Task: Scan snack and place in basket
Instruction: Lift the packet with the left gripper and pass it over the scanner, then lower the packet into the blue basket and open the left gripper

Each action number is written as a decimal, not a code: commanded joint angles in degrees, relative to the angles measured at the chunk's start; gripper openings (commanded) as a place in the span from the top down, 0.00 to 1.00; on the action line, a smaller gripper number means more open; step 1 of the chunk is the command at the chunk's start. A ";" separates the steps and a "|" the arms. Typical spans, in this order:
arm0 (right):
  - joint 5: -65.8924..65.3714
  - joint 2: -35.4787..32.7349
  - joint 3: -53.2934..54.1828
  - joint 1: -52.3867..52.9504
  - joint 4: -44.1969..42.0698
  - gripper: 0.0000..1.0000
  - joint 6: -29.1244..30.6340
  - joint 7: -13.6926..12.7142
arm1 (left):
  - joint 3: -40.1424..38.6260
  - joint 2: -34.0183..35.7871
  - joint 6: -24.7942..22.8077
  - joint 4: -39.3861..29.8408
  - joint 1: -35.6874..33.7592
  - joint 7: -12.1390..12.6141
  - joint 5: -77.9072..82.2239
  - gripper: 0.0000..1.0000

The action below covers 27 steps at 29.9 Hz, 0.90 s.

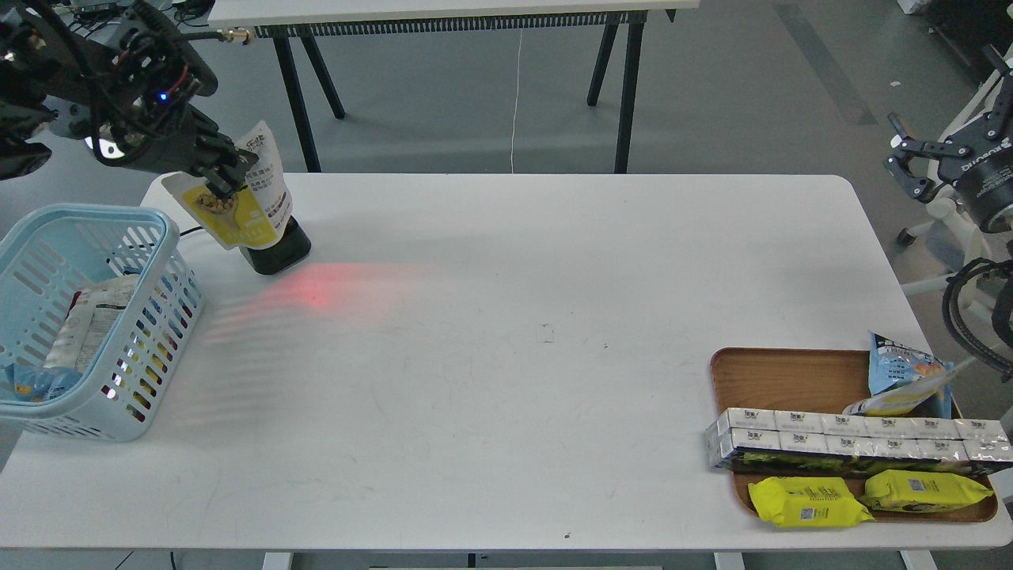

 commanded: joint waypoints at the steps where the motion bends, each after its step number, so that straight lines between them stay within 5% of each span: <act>1: 0.00 0.00 0.08 0.00 -0.01 0.00 0.00 0.09 | -0.04 3.98 -0.10 -4.47 -6.77 -0.01 3.38 1.00; 13: 0.00 0.18 0.17 -0.09 -0.18 0.00 0.00 0.09 | 6.11 12.41 -0.10 1.50 -8.81 -0.01 5.67 1.00; 27: 0.00 0.62 0.17 -0.09 -0.10 0.00 0.00 0.09 | 4.71 27.01 0.43 -1.13 -8.63 -0.01 19.38 1.00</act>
